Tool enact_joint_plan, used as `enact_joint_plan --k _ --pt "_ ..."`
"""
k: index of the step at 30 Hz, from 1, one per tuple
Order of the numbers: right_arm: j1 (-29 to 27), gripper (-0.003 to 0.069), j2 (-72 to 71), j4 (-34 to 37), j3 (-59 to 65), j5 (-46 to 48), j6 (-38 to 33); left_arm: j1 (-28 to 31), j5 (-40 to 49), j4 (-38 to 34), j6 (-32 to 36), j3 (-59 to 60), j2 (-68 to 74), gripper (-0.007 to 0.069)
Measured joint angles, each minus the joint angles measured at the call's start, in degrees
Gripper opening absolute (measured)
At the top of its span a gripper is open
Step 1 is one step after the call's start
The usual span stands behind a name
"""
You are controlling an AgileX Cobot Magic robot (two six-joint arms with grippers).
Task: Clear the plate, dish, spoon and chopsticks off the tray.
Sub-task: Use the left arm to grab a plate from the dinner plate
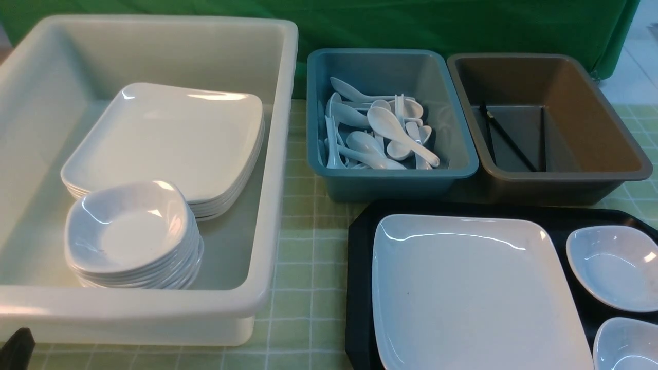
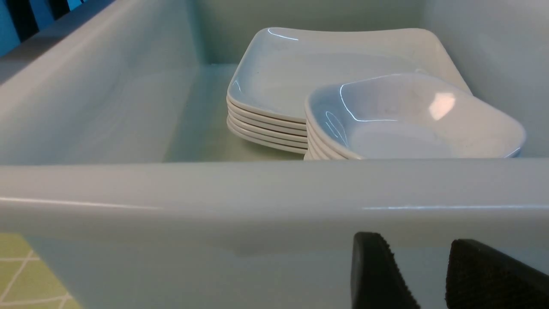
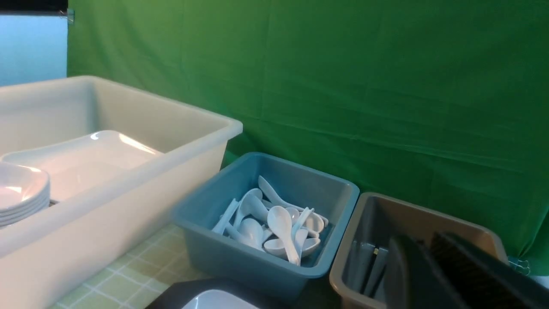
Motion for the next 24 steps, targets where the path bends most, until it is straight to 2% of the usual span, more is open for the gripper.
enact_joint_plan --k 1,2,3,4,5,7,8,11,16,21,24 --pt "0.0 0.0066 0.0 0.0 0.0 0.0 0.7 0.0 0.0 -5.0 -3.9 0.0 0.0 0.0227" --pt "0.0 0.0067 0.0 0.0 0.0 0.0 0.7 0.0 0.0 -7.6 -4.7 0.0 0.0 0.0227" --pt "0.0 0.0069 0.1 0.0 0.0 0.0 1.5 0.0 -0.1 -20.9 -12.3 0.0 0.0 0.0227" --pt "0.0 0.0069 0.1 0.0 0.0 0.0 1.7 0.0 -0.3 -26.9 -15.7 0.0 0.0 0.0227" --pt "0.0 0.0069 0.2 0.0 0.0 0.0 1.8 0.0 -0.4 -29.9 -16.3 0.0 0.0 0.0227" --pt "0.0 0.0071 0.6 0.0 0.0 0.1 2.3 0.0 -1.7 -46.0 -22.3 0.0 0.0 0.0227" --pt "0.0 0.0071 0.6 0.0 0.0 0.2 2.4 0.0 -2.6 -50.1 -23.5 0.0 0.0 0.0229" --pt "0.0 0.0071 0.6 0.0 0.0 0.2 2.6 0.0 -5.4 -52.4 -24.3 0.0 0.0 0.0228" --pt "0.0 0.0073 0.6 0.0 0.0 0.2 3.8 0.0 -11.0 -51.8 -27.7 0.0 0.0 0.0228" --pt "0.0 0.0076 0.6 0.0 0.0 0.2 4.3 0.0 -13.8 -51.6 -29.4 0.0 0.0 0.0228" --pt "0.0 0.0082 0.6 0.0 0.0 0.2 4.3 0.0 -14.3 -51.6 -32.7 0.0 0.0 0.0221"
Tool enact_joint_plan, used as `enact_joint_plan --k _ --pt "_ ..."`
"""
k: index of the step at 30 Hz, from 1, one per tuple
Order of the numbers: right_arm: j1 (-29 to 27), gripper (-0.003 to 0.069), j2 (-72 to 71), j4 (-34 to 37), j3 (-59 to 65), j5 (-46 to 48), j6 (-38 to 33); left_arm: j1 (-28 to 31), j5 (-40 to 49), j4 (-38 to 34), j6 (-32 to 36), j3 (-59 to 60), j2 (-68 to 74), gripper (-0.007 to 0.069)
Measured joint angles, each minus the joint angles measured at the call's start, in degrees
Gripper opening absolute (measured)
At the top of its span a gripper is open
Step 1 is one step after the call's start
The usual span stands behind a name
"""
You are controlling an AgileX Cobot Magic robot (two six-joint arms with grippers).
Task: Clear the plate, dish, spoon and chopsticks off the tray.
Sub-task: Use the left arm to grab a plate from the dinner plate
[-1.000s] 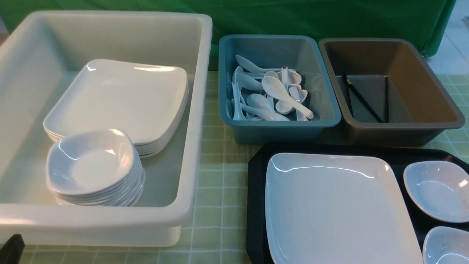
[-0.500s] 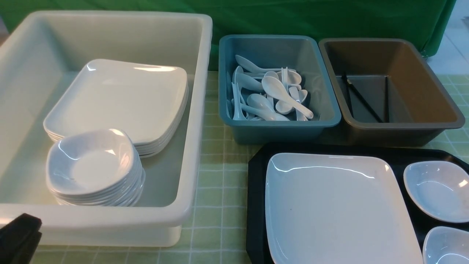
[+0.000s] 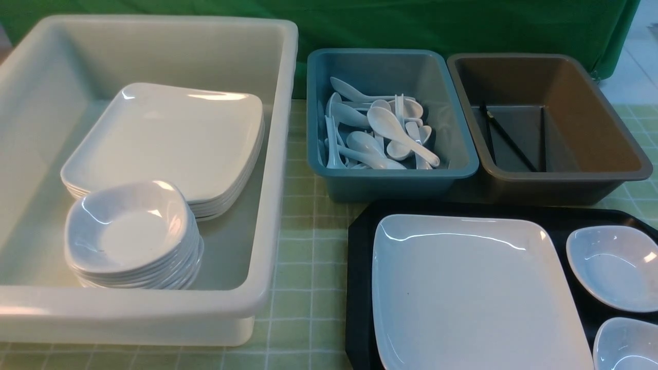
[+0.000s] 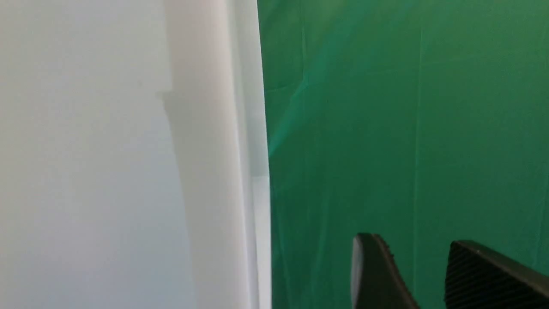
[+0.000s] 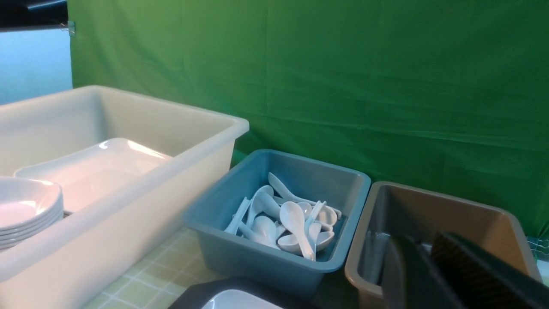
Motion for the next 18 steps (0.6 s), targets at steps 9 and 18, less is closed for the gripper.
enact_joint_plan --k 9,18 --pt "0.0 0.0083 0.0 0.0 0.0 0.2 0.2 0.0 9.3 26.7 3.7 -24.4 5.2 0.0002" --pt "0.0 0.0083 0.0 0.0 0.0 4.6 0.2 0.0 67.3 36.1 21.7 -61.3 46.9 -0.0018"
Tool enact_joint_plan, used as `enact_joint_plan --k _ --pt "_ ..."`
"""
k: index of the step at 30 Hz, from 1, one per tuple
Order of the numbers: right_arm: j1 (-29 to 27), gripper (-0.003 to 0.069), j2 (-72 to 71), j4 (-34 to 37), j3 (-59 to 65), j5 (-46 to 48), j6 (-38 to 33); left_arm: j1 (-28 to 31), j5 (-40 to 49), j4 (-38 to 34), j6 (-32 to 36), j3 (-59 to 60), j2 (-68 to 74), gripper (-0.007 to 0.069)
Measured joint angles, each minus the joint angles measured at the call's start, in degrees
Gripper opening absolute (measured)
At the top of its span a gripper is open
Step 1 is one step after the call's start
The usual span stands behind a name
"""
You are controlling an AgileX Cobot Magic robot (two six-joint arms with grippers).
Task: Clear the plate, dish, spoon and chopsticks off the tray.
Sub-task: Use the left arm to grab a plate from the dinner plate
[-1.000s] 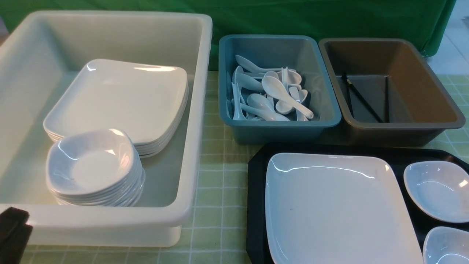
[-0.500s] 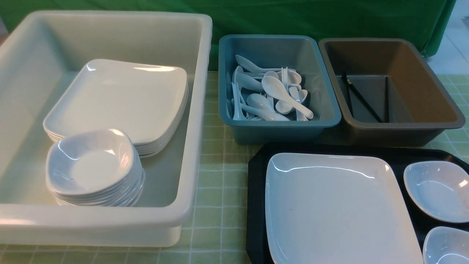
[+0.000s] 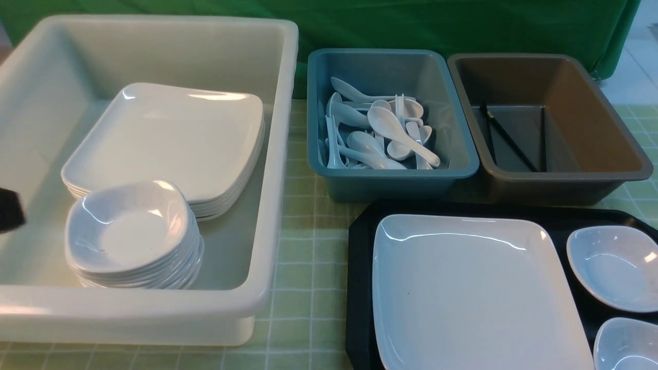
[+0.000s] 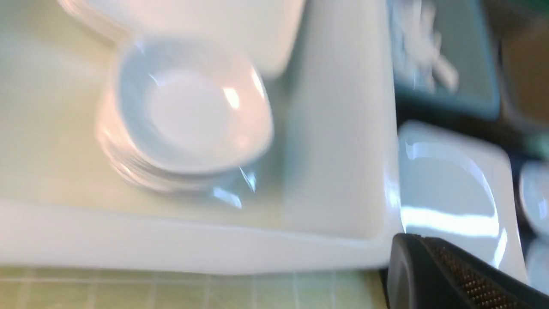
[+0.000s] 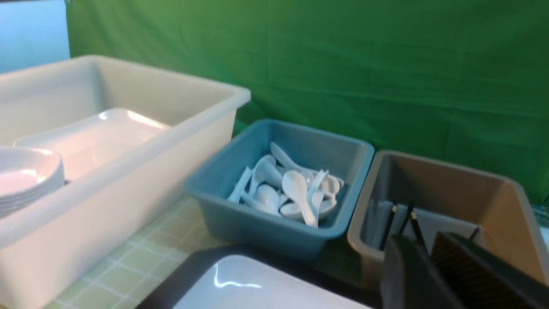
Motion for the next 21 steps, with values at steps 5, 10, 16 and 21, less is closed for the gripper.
enact_joint_plan --k 5,10,16,21 --pt "0.0 0.0083 0.0 0.0 0.0 1.2 0.0 -3.6 2.6 -18.6 11.9 -3.4 14.6 -0.0018" --pt "0.0 0.0087 0.0 0.0 0.0 2.3 0.0 -23.4 -1.5 -13.0 4.8 -3.5 26.8 -0.0014" --pt "0.0 0.0095 0.0 0.0 0.0 3.3 0.0 -41.3 -7.9 -5.4 -5.1 -3.5 37.1 0.0042" --pt "0.0 0.0101 0.0 0.0 0.0 3.3 0.0 -48.2 -11.1 -4.0 -11.5 -3.5 45.1 0.0153"
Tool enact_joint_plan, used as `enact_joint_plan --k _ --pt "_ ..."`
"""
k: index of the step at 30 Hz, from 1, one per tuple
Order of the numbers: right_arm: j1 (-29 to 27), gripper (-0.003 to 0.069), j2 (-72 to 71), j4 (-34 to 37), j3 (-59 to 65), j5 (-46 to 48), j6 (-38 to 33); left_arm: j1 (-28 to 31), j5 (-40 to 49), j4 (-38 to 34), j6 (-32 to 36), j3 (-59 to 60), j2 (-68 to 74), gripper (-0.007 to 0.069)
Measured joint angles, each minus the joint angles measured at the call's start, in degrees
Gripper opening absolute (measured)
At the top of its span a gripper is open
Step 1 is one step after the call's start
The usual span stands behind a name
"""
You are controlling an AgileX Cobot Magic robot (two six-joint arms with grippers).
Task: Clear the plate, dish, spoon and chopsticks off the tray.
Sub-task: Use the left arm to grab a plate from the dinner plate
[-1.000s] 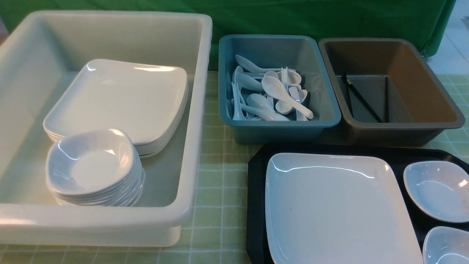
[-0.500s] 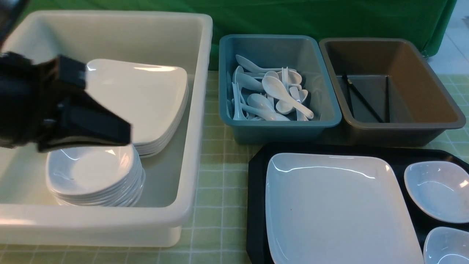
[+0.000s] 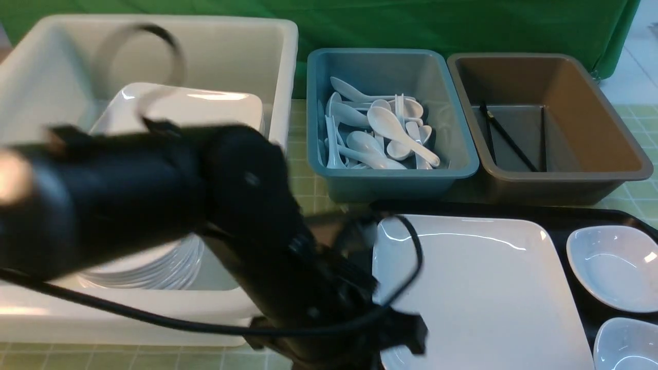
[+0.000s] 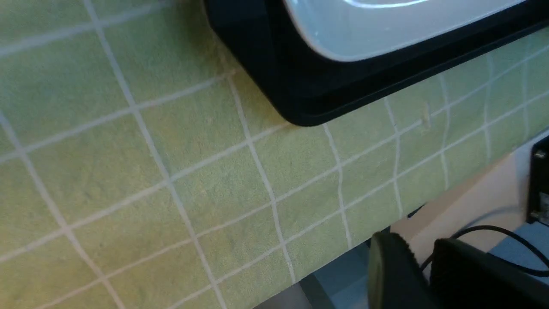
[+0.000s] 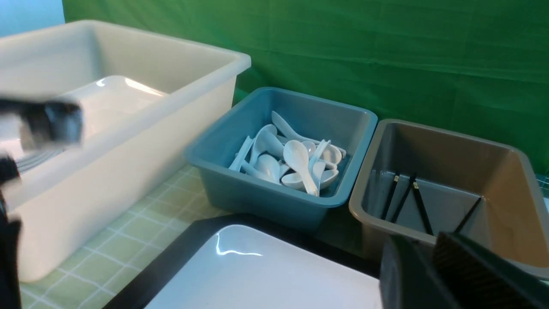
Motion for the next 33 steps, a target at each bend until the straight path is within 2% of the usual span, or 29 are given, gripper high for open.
enact_joint_plan --k 4,10,15,23,33 --pt "0.0 0.0103 0.0 0.0 0.0 0.0 0.0 -4.1 -4.9 1.1 -6.3 0.0 8.1 0.0302" --pt "0.0 0.0108 0.0 0.0 0.0 0.0 0.0 -5.1 -15.8 0.0 -11.1 0.0 12.8 0.0402" --pt "0.0 0.0113 0.0 0.0 0.0 0.0 0.1 -5.1 -21.8 1.4 -17.7 -0.1 13.7 0.0411" --pt "0.0 0.0117 0.0 0.0 0.0 0.0 0.2 -5.1 -24.0 1.7 -24.9 -0.1 13.9 0.0412" --pt "0.0 0.0128 0.0 0.0 0.0 -0.1 0.2 -6.9 -29.4 1.2 -28.1 -0.4 16.6 0.0407"
